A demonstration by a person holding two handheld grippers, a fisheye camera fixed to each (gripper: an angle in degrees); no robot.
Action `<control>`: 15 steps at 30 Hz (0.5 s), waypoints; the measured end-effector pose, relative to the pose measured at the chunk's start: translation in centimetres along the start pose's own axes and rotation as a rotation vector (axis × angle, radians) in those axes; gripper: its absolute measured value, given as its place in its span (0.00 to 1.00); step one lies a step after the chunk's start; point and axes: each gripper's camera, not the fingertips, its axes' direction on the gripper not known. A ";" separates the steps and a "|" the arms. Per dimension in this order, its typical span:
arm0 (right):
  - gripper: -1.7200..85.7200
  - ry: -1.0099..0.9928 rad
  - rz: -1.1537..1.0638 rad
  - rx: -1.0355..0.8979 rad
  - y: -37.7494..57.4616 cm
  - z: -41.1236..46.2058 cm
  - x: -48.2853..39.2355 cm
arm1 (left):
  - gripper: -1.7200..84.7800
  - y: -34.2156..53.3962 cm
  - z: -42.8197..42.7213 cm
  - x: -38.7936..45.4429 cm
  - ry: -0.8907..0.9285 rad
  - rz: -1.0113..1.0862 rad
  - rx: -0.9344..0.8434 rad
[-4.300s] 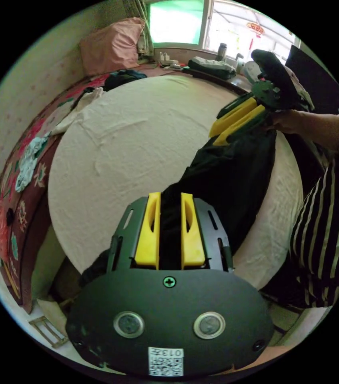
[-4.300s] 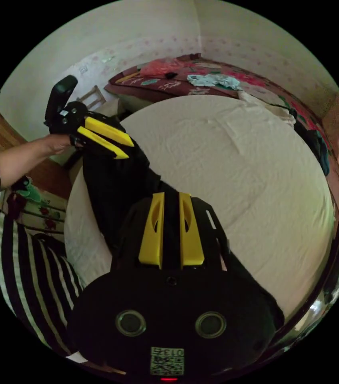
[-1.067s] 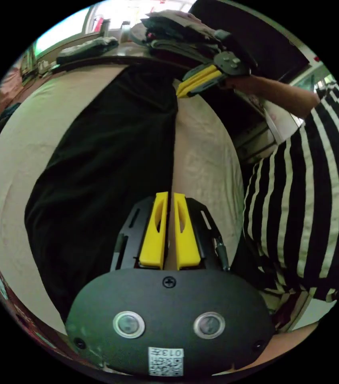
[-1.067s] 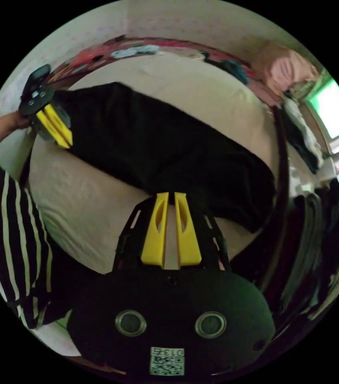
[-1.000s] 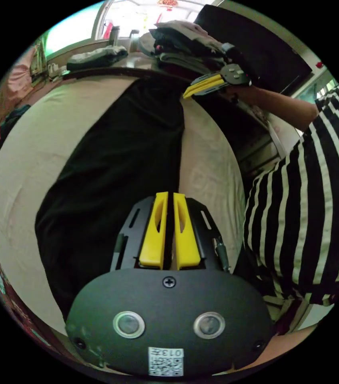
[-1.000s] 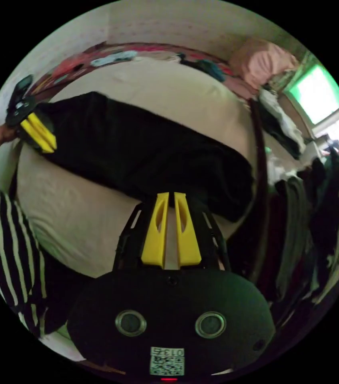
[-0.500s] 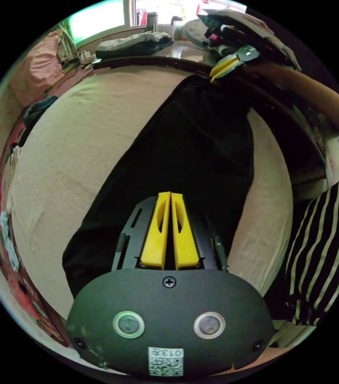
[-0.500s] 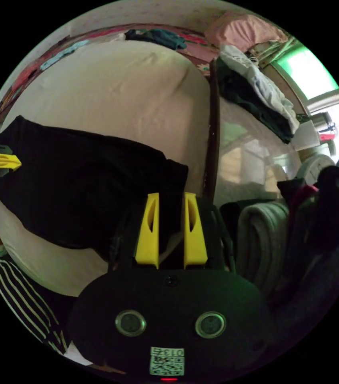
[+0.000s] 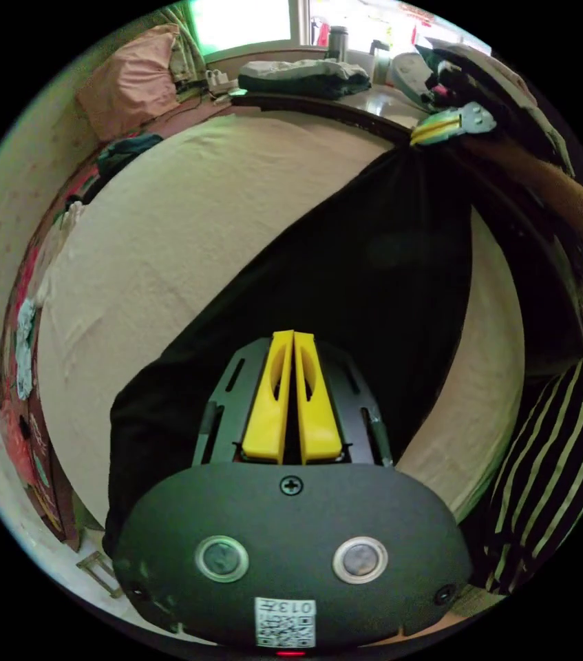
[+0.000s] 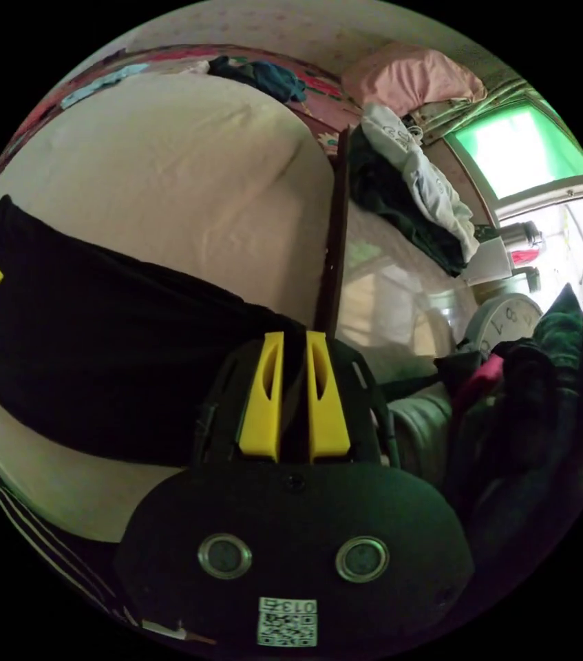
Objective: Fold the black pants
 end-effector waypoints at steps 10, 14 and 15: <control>0.04 0.145 0.061 0.240 5.9 -5.4 -1.6 | 0.02 -6.6 1.5 2.9 0.027 0.131 0.089; 0.03 0.157 0.031 0.160 6.9 -3.3 -2.6 | 0.02 -8.2 3.3 3.8 0.029 0.172 0.075; 0.02 0.147 0.064 0.190 7.1 -3.4 -2.3 | 0.02 -8.5 3.7 3.9 0.027 0.179 0.063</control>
